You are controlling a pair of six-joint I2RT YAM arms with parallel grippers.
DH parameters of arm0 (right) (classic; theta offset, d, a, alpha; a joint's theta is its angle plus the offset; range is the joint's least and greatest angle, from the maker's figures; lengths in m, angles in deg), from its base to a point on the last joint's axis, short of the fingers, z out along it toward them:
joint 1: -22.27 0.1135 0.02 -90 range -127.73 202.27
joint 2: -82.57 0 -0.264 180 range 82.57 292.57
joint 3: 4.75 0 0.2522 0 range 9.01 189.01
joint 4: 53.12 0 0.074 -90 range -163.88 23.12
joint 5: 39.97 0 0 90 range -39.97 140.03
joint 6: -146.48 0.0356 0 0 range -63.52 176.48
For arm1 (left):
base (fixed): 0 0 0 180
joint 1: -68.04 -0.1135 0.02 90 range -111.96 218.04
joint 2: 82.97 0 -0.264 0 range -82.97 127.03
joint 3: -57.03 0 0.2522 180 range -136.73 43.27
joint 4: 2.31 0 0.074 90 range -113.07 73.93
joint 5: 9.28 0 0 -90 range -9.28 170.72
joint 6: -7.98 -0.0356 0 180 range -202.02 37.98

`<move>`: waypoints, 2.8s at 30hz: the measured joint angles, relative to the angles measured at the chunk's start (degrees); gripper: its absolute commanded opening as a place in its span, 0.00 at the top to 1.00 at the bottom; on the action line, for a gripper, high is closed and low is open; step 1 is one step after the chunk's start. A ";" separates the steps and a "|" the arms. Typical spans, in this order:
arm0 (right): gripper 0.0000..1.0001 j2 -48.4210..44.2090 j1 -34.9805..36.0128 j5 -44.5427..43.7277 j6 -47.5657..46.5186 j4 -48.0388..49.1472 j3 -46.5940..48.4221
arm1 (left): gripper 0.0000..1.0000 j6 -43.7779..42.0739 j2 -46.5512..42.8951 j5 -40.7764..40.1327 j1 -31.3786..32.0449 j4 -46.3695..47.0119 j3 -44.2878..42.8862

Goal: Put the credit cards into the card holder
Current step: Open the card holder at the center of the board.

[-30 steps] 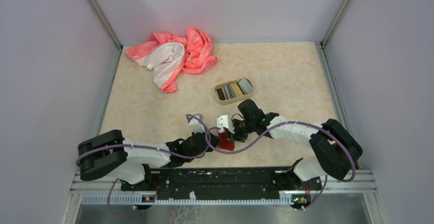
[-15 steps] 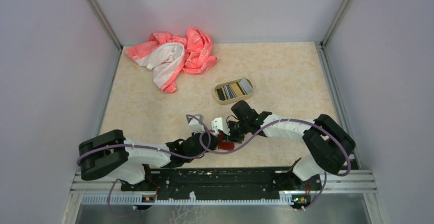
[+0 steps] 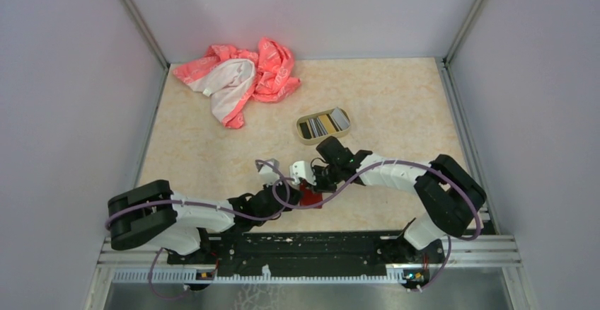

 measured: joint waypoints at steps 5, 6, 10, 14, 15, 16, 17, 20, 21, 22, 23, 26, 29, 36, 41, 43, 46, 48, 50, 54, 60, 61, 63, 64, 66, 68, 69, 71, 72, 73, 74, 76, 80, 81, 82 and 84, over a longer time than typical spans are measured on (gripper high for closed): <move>1.00 -0.61 -1.75 1.73 0.33 -1.70 0.31 | 0.91 1.36 -0.31 -1.05 0.11 -1.70 0.00; 1.00 -1.29 -3.10 3.19 0.85 -2.01 0.28 | 0.75 1.66 -0.46 -1.38 0.11 -1.95 0.04; 1.00 -6.93 -9.31 9.60 4.24 -0.94 -0.28 | 0.28 2.01 -1.03 -3.19 0.07 -2.69 1.01; 1.00 -11.96 -12.61 15.74 8.00 1.86 -1.01 | 0.05 0.26 -3.06 -2.75 -0.20 -0.94 2.19; 1.00 -12.37 -12.94 16.90 8.74 2.54 -1.01 | 0.02 -0.66 -3.72 -2.12 -0.46 -0.52 2.62; 1.00 -12.50 -13.07 17.92 9.44 3.06 -1.01 | 0.02 -1.51 -4.37 -1.51 -0.61 0.00 3.15; 1.00 -12.50 -13.27 18.95 10.14 3.43 -1.01 | 0.02 -2.82 -5.22 -0.59 -0.72 0.85 3.93; 1.00 -12.48 -13.42 21.27 12.17 4.26 -1.36 | 0.02 -6.05 -8.26 3.30 -1.62 6.01 7.28; 1.00 -12.48 -13.44 22.08 13.07 4.61 -1.57 | 0.02 -6.88 -9.09 5.14 -2.10 8.55 8.61; 1.00 -12.48 -13.57 22.73 13.62 5.07 -1.77 | 0.02 -7.28 -9.44 6.38 -2.51 10.32 9.44; 1.00 -12.48 -13.66 23.28 14.29 5.49 -2.01 | 0.02 -7.63 -9.55 7.96 -3.10 12.35 10.32; 1.00 -12.46 -13.68 24.00 15.41 5.92 -2.12 | 0.02 -7.87 -9.14 11.34 -4.46 16.11 11.50; 1.00 -12.33 -13.81 24.17 16.04 6.19 -2.12 | 0.06 -7.52 -7.19 14.05 -5.62 19.26 11.52; 1.00 -12.11 -14.34 23.63 16.04 6.21 -2.12 | 0.56 -4.76 -2.25 16.06 -7.17 16.96 9.53; 0.94 -12.11 -14.51 17.25 13.42 5.16 -2.12 | 0.98 -4.85 -2.12 15.32 -7.21 11.26 6.43; 0.89 -12.04 -14.53 13.00 12.24 5.09 -2.25 | 1.00 -5.53 -2.14 15.08 -7.48 10.01 5.70; 0.78 -10.49 -14.53 6.27 11.02 5.05 -2.54 | 1.00 -6.69 -2.14 15.13 -7.69 9.27 5.07; 0.65 -8.22 -14.53 1.68 10.51 4.98 -2.54 | 1.00 -7.52 -2.14 15.21 -7.76 9.38 4.79; 0.56 -6.36 -14.53 -1.73 10.71 4.48 -2.54 | 1.00 -8.24 -2.14 15.41 -7.78 9.49 4.57; 0.40 -7.04 -15.30 -3.41 12.17 3.85 -2.49 | 1.00 -8.50 -2.14 15.65 -7.78 7.61 2.84; 0.13 -22.27 -18.82 15.32 8.59 3.80 -4.72 | 1.00 -7.17 -1.42 15.10 -7.78 -0.04 -4.26; 0.13 -23.82 -18.71 18.34 7.19 3.34 -4.96 | 1.00 -6.95 -0.81 15.04 -7.78 -0.66 -5.22; 0.12 -25.00 -17.49 22.64 5.35 3.04 -5.14 | 1.00 -6.73 0.42 15.04 -7.78 -1.51 -6.43; 0.11 -24.70 -16.31 22.67 4.98 3.45 -5.14 | 1.00 -6.67 1.11 15.06 -7.78 -1.70 -6.82; 0.10 -22.21 -14.62 20.00 4.94 4.24 -5.62 | 1.00 -6.43 1.86 15.04 -7.78 -2.32 -7.28; 0.10 -20.33 -12.33 16.92 5.38 4.76 -6.16 | 1.00 -5.97 2.12 14.86 -7.76 -3.10 -7.56; 0.10 -19.19 -11.32 14.78 5.64 4.92 -6.25 | 1.00 -5.66 2.10 14.71 -7.72 -3.39 -7.65; 0.10 -16.33 -9.18 10.12 6.01 5.64 -6.23 | 1.00 -5.18 2.10 14.32 -7.67 -4.00 -7.74; 0.09 -15.47 -8.63 8.96 6.03 5.62 -6.23 | 1.00 -4.94 2.08 14.12 -7.67 -4.24 -7.74; 0.08 -14.45 -7.98 7.52 5.99 5.46 -6.23 | 1.00 -4.68 2.03 13.92 -7.67 -4.42 -7.74; 0.07 -13.53 -7.39 6.29 5.95 5.38 -6.23 | 1.00 -4.26 1.95 13.70 -7.67 -4.61 -7.74; 0.06 -12.57 -6.27 4.55 5.79 5.16 -6.23 | 1.00 -3.76 1.55 13.29 -7.67 -4.74 -7.72; 0.05 -11.87 -4.09 2.47 5.42 5.25 -6.19 | 1.00 -3.34 0.61 12.92 -7.67 -4.70 -7.50; 0.05 -11.50 -3.82 1.95 5.42 5.27 -6.16 | 1.00 -3.30 0.50 12.92 -7.67 -4.68 -7.48; 0.05 -10.99 -3.58 1.31 5.46 5.27 -6.16 | 1.00 -3.30 0.46 12.92 -7.67 -4.66 -7.48; 0.06 -10.08 -3.37 -0.11 5.62 5.35 -6.16 | 1.00 -3.28 0.42 12.94 -7.67 -4.55 -7.26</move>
